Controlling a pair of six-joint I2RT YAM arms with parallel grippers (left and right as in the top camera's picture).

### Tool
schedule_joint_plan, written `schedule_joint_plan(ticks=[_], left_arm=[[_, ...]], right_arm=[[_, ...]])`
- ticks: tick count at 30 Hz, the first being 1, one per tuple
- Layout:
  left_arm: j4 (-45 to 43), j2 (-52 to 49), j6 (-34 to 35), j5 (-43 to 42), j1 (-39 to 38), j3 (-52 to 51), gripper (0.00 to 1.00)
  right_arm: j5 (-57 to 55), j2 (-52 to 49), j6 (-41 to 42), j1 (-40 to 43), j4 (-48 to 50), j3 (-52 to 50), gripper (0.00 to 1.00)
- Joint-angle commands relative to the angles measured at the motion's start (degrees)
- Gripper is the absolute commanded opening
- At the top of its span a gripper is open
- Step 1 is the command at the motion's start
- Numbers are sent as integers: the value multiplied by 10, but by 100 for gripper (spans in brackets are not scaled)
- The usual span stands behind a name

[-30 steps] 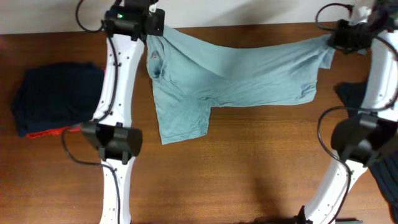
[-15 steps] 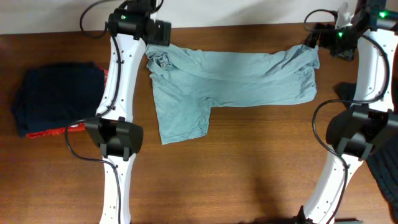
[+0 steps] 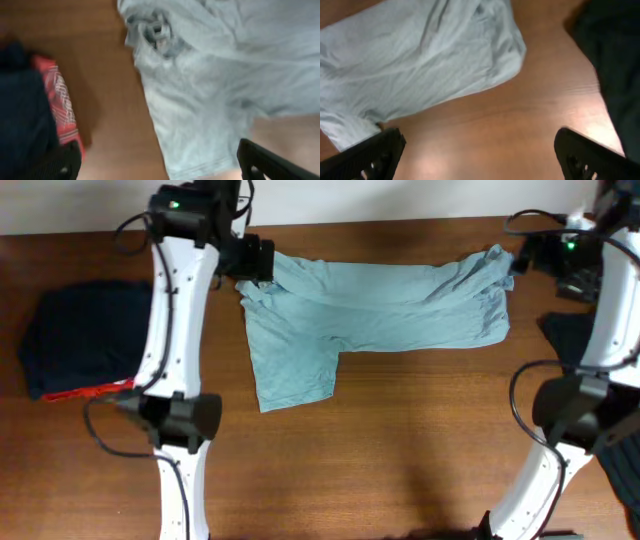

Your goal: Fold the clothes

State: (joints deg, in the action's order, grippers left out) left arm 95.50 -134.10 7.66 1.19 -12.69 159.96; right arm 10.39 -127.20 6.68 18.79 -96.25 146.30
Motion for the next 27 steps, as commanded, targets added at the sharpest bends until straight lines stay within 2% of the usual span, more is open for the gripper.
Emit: schedule_joint_plan(ticks=[1,3,8,17,21,27], left_arm=[[12,23,32,-55,-4,-17,99],[12,21,33,-76,-12,-41,99],[-1,21,32,-34,-37,-128,99],[-123,21,32,-38,-52,-346,99],[-174,21,37,-40,-52,-440,98],[-215,21,39,-49,-52,-520,95]], right_arm=[[-22,29,20,19,-11,1,99],[-23,29,20,22,-11,-16,99],[-40,29,-8,23,1,-88,99],[-42,29,-11,22,88,-227,99],[-42,29,-20,23,107,-242,99],[-43,27,-33,23,123,-242,99]])
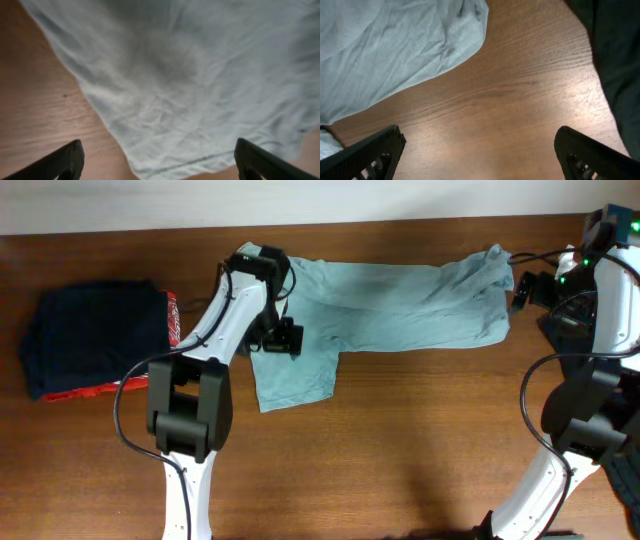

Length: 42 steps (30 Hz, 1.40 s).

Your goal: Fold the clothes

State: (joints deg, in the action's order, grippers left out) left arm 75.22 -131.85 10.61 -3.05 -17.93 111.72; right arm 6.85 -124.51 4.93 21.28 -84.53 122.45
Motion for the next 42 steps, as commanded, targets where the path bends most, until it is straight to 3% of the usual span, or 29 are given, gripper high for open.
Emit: schedule_joint_plan(ticks=[1,15,25,35,39,42], left_arm=[[-18,-1,9,-6,1,-47,94],[-199,-1,0,-1,4,-92,91],[-150,35,0,2,28,-67,90],[-267,54,0,70,31,-67,89],[-270,54,0,96,31,-67,77],[-270,53,0,104,31,-67,75]], right_arm=[[-7,0,-16,-2,8,-4,99],[-7,-24,-17,-2,17,-4,100],[-7,-24,-17,-2,26,-4,100],[-7,-24,-17,-3,30,-21,95],[-7,-24,-17,-3,39,-50,92],[0,-24,-17,-3,52,-60,92]])
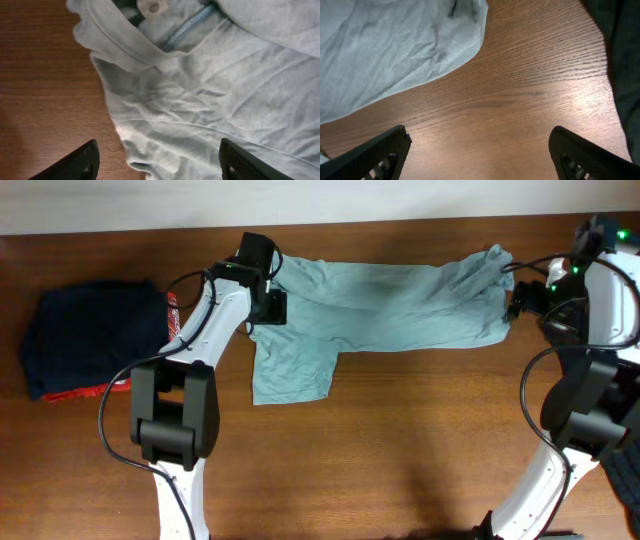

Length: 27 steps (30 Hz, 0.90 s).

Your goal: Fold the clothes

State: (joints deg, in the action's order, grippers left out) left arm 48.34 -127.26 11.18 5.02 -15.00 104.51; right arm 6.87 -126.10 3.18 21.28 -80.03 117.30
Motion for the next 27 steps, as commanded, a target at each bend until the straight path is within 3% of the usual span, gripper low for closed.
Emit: schedule_joint_plan(ticks=[1,13,18,22,24,27], left_arm=[[-1,6,-5,24,4,5,74],[-22,-58,0,1,21,5,70],[-35,-68,0,-18,21,5,63],[-36,-69,0,-23,21,5,36],[-34,-69,0,-22,21,5,17],[-30,-69,-1,-22,21,5,1]], right_arm=[[2,-8,0,-3,10,-9,92],[2,-8,0,-3,41,-31,91],[9,-8,0,-3,66,-39,90],[9,-8,0,-3,75,-41,82],[9,-8,0,-3,86,-50,78],[11,-8,1,-3,113,-82,77]])
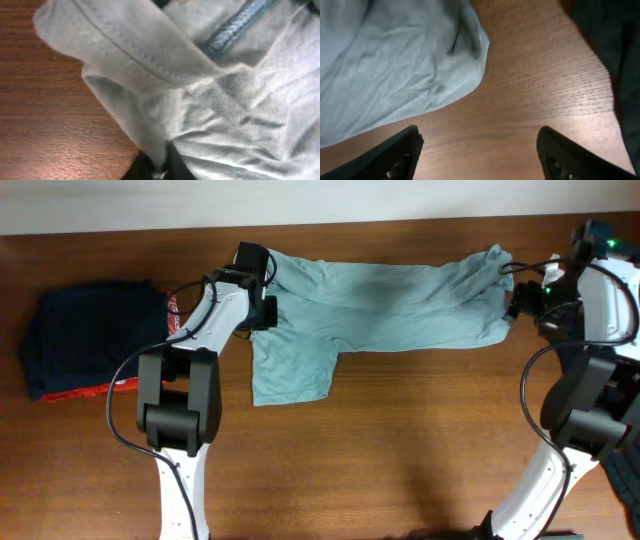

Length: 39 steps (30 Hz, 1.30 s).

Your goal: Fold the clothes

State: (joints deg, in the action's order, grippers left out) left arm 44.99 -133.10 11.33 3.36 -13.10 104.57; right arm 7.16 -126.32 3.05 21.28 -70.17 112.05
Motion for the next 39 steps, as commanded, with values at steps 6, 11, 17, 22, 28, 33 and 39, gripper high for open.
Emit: schedule_joint_plan(ticks=[6,11,17,22,28,33,39], left_arm=[[5,-11,-2,-5,2,5,1],[4,-11,-2,-4,2,5,1],[4,-11,-2,4,3,5,1],[4,-11,-2,10,3,5,1],[4,-11,-2,10,3,5,1],[5,-11,0,10,3,5,1],[43,0,0,9,16,23,1]], right_arm=[[19,-6,2,-3,86,-106,77],[32,-6,4,-3,131,-136,77],[38,-6,4,-9,174,-160,77],[38,-6,7,-30,212,-170,77],[26,-6,24,-52,242,-182,47],[26,-6,24,-51,236,-182,6],[27,5,23,-50,205,-166,4]])
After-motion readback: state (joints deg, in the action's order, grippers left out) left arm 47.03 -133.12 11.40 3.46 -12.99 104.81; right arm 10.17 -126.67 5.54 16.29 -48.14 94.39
